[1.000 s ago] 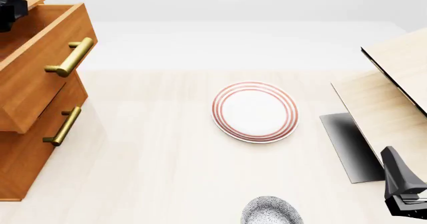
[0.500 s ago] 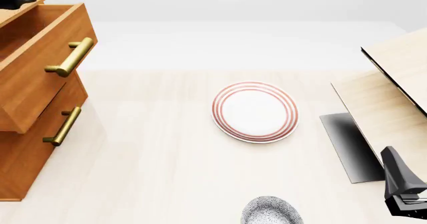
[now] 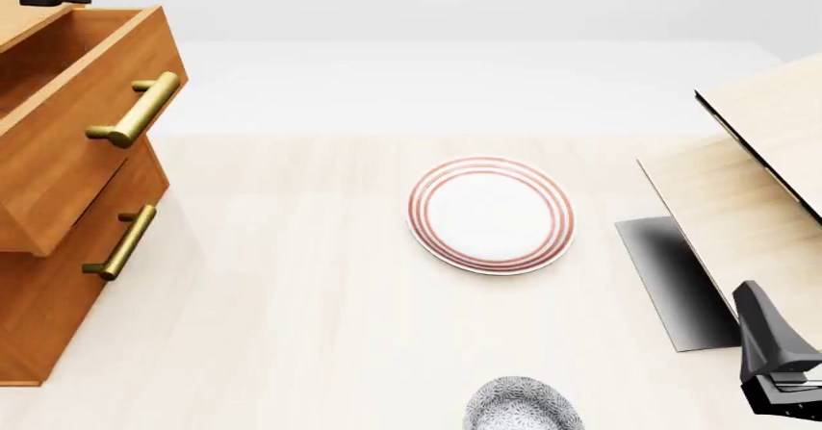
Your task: Open the top drawer of the cabinet and put the bowl in it.
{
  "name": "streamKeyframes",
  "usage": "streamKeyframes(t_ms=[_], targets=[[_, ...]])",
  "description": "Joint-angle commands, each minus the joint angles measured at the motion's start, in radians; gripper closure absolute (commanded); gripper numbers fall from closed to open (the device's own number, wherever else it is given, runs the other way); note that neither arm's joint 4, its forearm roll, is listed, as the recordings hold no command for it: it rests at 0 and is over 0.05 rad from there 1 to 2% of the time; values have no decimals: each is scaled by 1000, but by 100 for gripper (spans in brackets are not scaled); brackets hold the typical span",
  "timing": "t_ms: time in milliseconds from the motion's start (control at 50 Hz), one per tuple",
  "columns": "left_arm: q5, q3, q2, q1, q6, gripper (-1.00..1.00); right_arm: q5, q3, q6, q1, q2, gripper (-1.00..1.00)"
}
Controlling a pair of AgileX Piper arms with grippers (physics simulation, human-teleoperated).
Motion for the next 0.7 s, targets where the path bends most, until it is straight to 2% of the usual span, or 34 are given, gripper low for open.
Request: streamKeyframes(t_ms=[20, 300, 700], targets=[[53, -27, 43, -6, 8, -100, 0, 0, 0, 0, -1, -100], [122, -75, 51, -12, 4, -100, 0, 0, 0, 0, -2, -100], [113, -19, 28, -9, -2, -100, 0, 0, 0, 0, -1, -100]])
